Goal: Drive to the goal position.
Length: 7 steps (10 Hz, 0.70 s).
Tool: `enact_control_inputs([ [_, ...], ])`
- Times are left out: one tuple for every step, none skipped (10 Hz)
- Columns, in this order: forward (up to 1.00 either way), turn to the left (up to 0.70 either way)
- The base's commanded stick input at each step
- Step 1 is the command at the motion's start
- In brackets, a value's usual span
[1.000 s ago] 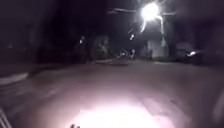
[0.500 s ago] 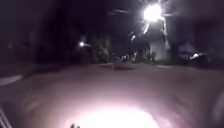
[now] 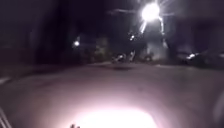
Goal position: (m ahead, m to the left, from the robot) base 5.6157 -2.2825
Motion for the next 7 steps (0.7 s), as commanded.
enact_control_inputs([
  [1.00,0.00],
  [1.00,0.00],
  [1.00,0.00],
  [1.00,0.00],
  [1.00,0.00],
  [1.00,0.00],
  [1.00,0.00],
])
